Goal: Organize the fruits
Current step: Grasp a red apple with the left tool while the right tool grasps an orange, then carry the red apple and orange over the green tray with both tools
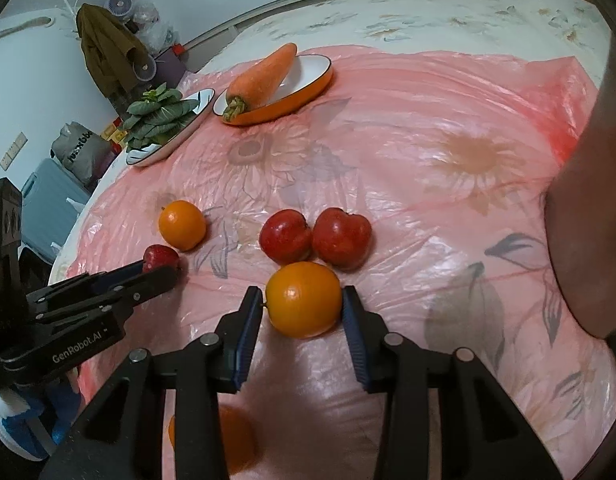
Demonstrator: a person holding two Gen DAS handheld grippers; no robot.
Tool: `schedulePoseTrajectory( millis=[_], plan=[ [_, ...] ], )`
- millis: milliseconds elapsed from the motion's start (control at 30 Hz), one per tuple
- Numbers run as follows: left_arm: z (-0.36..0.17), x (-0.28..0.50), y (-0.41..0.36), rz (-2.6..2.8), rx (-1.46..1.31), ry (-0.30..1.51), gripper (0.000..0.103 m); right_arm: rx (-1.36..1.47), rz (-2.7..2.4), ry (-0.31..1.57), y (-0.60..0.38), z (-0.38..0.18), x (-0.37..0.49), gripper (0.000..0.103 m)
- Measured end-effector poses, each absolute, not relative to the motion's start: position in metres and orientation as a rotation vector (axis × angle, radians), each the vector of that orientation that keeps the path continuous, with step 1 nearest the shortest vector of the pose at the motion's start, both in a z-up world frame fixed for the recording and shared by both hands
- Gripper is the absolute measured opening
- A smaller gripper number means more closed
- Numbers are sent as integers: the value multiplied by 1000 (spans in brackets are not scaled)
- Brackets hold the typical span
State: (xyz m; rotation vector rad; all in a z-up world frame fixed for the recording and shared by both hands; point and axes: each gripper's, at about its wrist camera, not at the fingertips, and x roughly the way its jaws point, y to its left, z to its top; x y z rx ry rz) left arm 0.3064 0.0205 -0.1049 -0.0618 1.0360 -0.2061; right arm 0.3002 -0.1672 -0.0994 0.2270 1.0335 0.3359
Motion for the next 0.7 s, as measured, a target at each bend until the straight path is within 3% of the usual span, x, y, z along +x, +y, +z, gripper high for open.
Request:
schedulePoseTrajectory(
  millis=[700],
  plan=[
    [-68, 256, 27, -207, -80, 984, 27, 157, 323, 980, -177, -56, 231, 42]
  ],
)
